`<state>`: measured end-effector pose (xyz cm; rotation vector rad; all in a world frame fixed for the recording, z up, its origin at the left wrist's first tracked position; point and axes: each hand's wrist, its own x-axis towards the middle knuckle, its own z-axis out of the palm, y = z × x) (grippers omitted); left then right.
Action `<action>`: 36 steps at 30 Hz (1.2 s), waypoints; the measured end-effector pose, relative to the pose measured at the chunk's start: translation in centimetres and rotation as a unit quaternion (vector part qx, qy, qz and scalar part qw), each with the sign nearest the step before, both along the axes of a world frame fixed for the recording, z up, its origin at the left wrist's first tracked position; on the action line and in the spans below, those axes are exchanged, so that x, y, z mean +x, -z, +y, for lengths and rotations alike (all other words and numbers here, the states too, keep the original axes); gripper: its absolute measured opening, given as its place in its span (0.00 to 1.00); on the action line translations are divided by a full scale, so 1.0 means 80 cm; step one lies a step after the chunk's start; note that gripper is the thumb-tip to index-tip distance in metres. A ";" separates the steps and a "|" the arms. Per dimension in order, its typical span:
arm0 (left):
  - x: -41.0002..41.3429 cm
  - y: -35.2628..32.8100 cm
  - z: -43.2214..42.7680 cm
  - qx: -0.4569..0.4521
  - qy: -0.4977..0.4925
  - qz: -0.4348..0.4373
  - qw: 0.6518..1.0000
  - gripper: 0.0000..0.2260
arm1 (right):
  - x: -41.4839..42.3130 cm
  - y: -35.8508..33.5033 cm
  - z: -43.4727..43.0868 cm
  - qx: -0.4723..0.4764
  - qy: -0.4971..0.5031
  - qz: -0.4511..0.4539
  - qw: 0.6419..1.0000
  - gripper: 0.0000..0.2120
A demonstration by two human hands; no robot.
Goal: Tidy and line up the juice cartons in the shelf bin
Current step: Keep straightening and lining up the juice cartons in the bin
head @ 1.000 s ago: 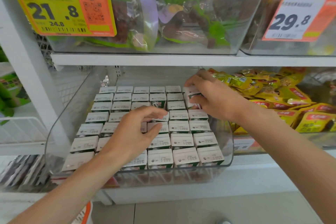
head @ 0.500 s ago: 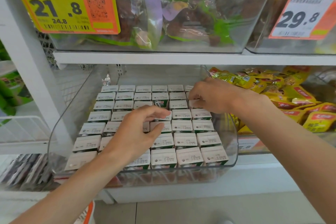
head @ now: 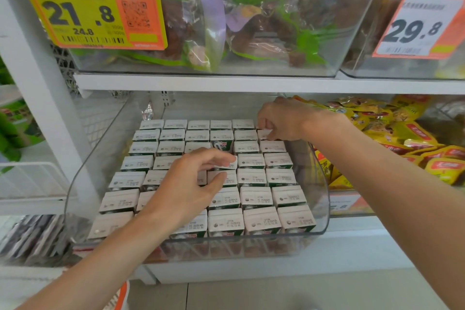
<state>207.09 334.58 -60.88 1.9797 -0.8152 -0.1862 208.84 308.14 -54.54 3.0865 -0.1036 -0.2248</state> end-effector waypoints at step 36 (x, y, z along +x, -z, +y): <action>0.005 0.003 0.007 0.038 -0.040 -0.056 0.997 0.13 | -0.016 -0.004 -0.005 0.032 -0.024 0.022 0.999 0.25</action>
